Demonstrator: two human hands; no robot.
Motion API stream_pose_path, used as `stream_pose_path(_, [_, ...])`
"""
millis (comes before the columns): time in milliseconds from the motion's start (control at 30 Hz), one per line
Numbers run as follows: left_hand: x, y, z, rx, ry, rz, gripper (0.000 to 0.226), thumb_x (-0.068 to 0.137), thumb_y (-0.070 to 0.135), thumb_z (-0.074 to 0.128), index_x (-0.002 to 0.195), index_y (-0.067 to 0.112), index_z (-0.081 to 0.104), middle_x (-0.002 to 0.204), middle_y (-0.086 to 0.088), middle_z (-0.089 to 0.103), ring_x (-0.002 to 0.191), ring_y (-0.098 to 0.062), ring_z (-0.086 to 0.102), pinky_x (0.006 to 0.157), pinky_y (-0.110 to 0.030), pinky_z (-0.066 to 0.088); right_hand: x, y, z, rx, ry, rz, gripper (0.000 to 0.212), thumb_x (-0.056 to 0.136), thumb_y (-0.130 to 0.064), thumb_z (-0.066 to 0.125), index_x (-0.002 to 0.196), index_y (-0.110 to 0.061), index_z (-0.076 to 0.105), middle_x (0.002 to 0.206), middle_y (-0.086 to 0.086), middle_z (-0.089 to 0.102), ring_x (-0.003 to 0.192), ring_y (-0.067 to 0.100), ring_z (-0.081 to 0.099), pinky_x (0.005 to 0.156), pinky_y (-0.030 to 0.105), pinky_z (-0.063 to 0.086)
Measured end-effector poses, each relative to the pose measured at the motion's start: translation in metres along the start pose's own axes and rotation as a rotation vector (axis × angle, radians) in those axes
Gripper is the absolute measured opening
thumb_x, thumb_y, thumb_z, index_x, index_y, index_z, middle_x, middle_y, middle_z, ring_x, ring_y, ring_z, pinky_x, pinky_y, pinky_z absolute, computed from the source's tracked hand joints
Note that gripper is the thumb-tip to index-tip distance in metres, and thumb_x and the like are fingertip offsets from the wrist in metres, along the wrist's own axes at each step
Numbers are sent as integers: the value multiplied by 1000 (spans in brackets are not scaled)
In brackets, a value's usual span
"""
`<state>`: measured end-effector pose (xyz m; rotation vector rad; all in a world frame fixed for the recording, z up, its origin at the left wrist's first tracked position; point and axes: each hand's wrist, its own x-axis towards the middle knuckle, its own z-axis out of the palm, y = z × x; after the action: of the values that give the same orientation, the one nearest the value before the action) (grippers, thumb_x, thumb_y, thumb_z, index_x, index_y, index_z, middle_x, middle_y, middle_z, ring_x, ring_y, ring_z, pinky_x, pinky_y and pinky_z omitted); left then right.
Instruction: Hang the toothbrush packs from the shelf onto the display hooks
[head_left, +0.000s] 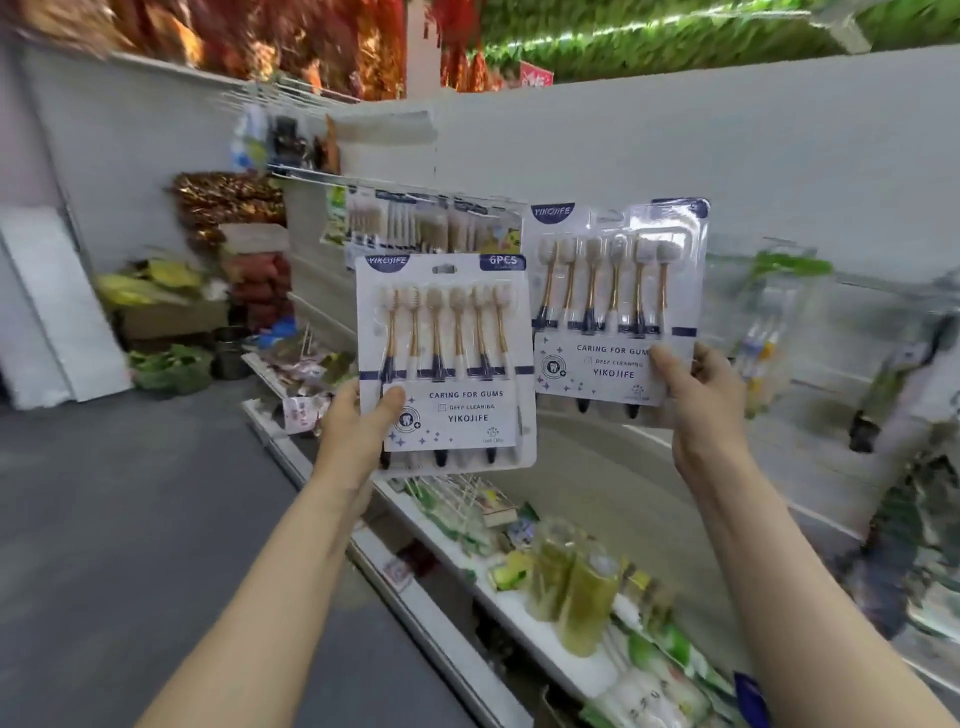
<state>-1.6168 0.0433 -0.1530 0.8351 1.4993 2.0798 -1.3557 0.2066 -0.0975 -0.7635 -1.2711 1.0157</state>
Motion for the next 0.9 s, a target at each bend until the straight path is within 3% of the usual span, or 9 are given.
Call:
stream_pose_path(167, [101,-19,-58,14,63,11,22,95,13,65,116,16,60,110,-1,72,101,-19,69,91,-40,53,43,55,122,54,-33,-4,31,92,-14,71,120,-4,64,99,0,71,85,13,68,74,23,57])
stream_pose_path(333, [229,-14,-101,76,82,16,16,94,10,64,108,17,60,108,-7,72,99,-26,69,90,-44,55,103,98,246,119,-40,21,25,92,-16,70,116,-12,64,100,-3,71,80,2,67,71,17,56])
stream_pose_path(567, [367,-13,-155,69,77,45,16,94,9,64,104,21,60,104,-3,72,97,-23,69,86,-41,55,167,142,380,96,-62,46,20,92,-17,70,112,-14,67,102,-1,74,87,10,71,77,24,59])
stream_pose_path(633, [403,-20,-168,49,52,42,17,94,9,64,106,20,60,102,-2,73,93,-18,70,82,-37,56,181,157,411,68,-59,49,22,92,-18,71,114,-12,67,104,3,74,91,15,71,78,27,59])
stream_pose_path(767, [483,-40,-186,35,-65,34,24,93,13,65,116,15,60,104,0,74,94,-14,72,77,-31,55,201,185,465,24,-6,30,14,93,-14,70,106,-13,67,99,3,73,84,14,70,70,20,57])
stream_pose_path(900, [571,-58,-200,11,-195,20,21,93,14,66,112,20,63,106,-3,75,100,-22,71,88,-41,55,214,212,515,-39,87,17,22,93,-16,70,113,-8,67,104,9,74,92,22,72,80,37,60])
